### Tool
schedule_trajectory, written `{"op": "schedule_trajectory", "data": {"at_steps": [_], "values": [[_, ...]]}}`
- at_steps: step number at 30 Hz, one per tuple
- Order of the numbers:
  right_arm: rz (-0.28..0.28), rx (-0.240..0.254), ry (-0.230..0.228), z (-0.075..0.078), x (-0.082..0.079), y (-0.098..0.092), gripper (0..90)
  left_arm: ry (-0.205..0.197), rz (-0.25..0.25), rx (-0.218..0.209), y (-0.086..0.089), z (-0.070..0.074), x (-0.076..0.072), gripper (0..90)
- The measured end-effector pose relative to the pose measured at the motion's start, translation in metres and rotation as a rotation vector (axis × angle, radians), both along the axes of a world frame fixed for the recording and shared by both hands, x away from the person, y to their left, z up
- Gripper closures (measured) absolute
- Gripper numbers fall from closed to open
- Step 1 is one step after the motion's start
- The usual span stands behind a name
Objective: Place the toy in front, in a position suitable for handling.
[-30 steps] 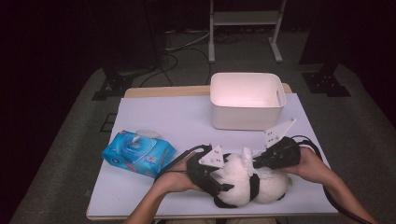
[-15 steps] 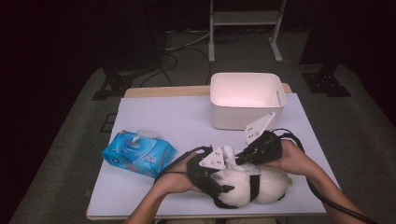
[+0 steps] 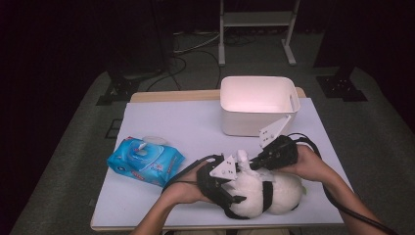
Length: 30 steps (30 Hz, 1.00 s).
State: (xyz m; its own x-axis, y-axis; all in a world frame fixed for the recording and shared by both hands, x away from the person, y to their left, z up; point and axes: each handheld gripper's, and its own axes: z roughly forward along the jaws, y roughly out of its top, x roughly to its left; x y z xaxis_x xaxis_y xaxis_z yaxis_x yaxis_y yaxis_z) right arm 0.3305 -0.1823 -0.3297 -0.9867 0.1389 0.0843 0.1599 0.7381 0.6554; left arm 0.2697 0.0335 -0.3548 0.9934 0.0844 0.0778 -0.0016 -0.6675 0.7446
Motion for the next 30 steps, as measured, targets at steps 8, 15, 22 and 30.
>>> {"op": "schedule_trajectory", "data": {"at_steps": [8,15,22,30], "values": [[-0.017,-0.003,0.000,0.001,0.001,-0.005,85.5,0.006,0.002,-0.003,0.001,-0.001,0.002,23.9],[-0.077,-0.029,0.008,-0.010,-0.007,-0.040,85.3,0.022,0.021,-0.010,0.004,-0.003,0.007,24.0],[-0.141,0.018,0.017,-0.012,-0.016,-0.076,85.3,0.036,0.031,-0.014,0.005,-0.004,0.010,24.1],[-0.224,0.016,0.037,-0.021,-0.019,-0.110,85.2,0.059,0.055,-0.023,0.011,-0.006,0.017,24.2]]}}
